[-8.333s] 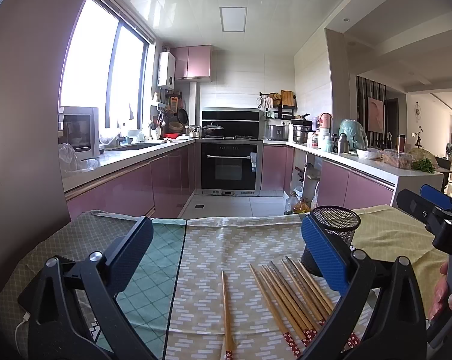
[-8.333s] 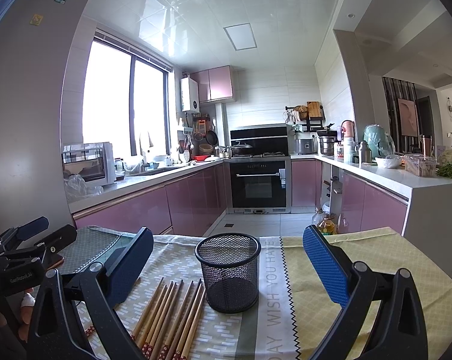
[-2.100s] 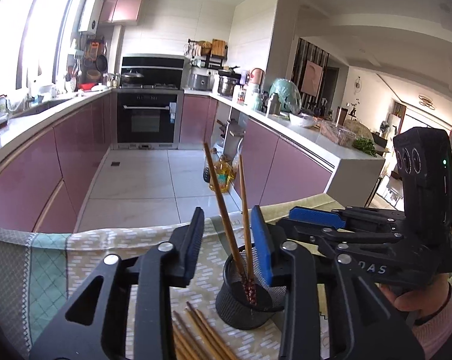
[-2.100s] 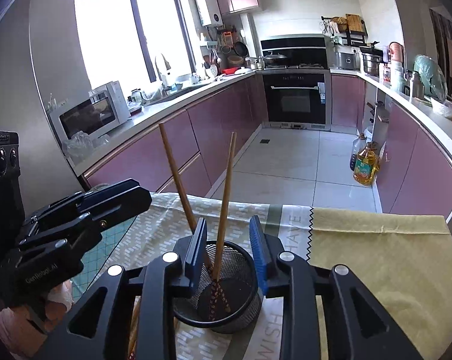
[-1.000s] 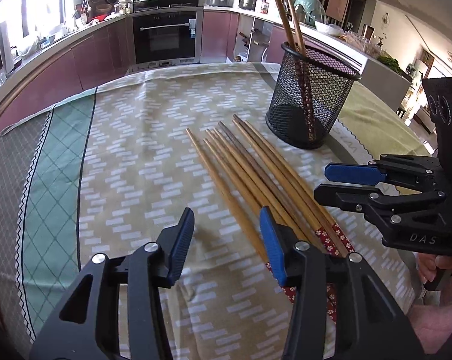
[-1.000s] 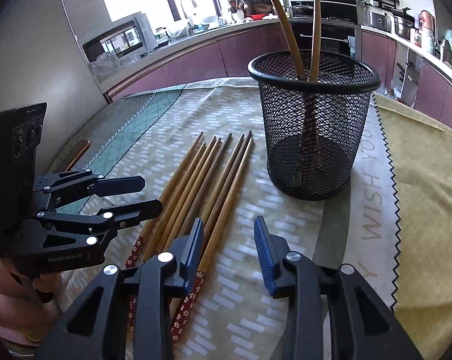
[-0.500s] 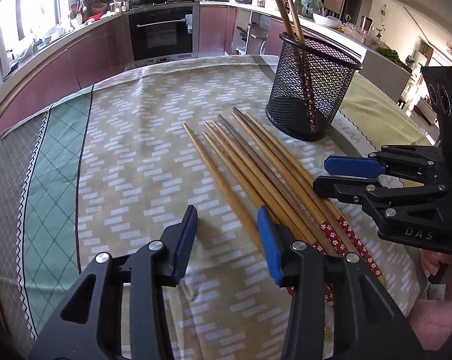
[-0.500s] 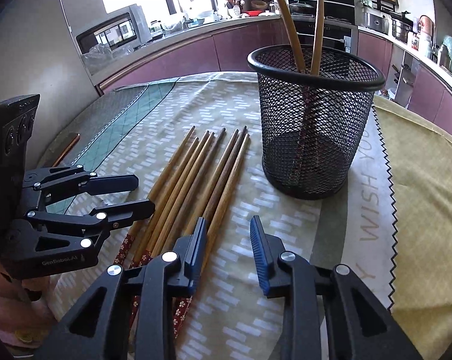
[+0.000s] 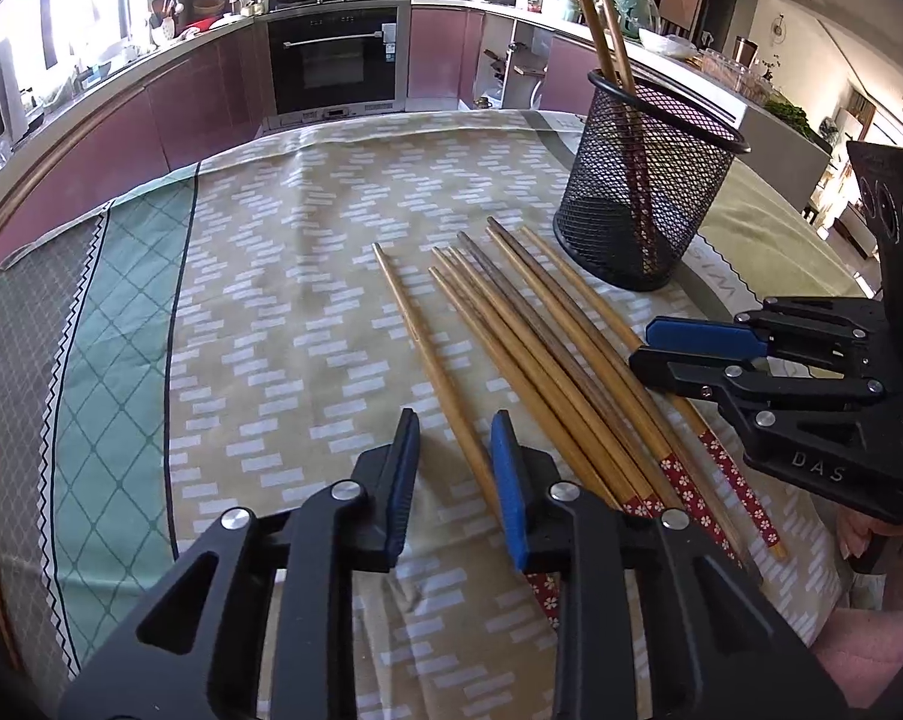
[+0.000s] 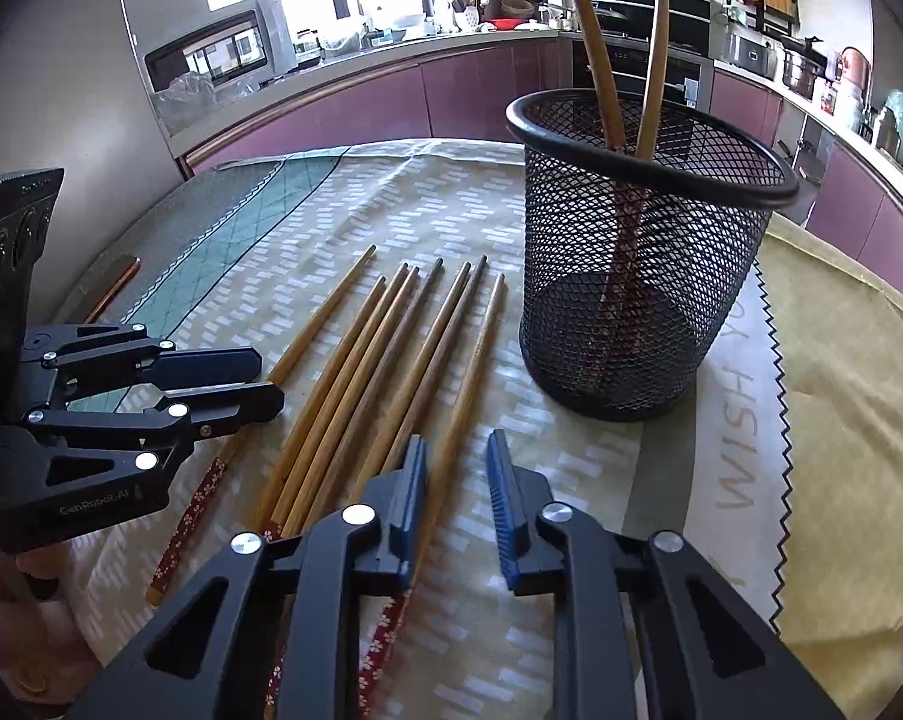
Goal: Organize utensils
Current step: 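Grasp another chopstick with the left gripper while the right gripper grasps one too, then raise both held chopsticks upright toward the mesh cup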
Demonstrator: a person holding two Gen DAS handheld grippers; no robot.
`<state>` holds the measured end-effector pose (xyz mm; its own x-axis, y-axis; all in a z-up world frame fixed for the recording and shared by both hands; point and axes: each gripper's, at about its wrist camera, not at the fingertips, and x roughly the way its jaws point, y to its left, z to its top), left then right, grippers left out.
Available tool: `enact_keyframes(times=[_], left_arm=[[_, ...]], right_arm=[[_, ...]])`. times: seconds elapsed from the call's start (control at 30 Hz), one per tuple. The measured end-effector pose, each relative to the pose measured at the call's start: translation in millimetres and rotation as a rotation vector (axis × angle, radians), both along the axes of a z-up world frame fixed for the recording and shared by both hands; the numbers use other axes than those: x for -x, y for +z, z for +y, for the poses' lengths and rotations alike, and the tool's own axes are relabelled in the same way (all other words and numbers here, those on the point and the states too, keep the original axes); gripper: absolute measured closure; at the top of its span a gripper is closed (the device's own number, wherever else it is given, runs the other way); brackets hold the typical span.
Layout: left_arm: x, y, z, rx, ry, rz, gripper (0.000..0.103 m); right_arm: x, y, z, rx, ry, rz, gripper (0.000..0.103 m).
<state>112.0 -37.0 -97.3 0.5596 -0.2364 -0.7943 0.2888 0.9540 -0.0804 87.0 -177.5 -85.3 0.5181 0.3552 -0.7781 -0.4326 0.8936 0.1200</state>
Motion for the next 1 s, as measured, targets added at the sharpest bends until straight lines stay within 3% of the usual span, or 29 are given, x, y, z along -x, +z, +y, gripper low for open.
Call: enact_keyframes(times=[0.27, 0.47, 0.7, 1.0], left_arm=[[-2, 0, 6, 0.025, 0.047, -0.001, 0.095], [5, 5, 10, 0.052, 0.046, -0.016, 0.095], [18, 6, 4, 0.069, -0.028, -0.008, 0.095], [13, -2, -5, 0.031, -0.066, 0.019, 0.095]], right_arm=[[-2, 1, -14, -0.075, -0.036, 0.024, 0.097], [6, 13, -19, -0.115, 0.004, -0.001, 0.097], [11, 10, -10, -0.086, 0.08, 0.024, 0.097], [4, 4, -6, -0.036, 0.085, 0.047, 0.097]])
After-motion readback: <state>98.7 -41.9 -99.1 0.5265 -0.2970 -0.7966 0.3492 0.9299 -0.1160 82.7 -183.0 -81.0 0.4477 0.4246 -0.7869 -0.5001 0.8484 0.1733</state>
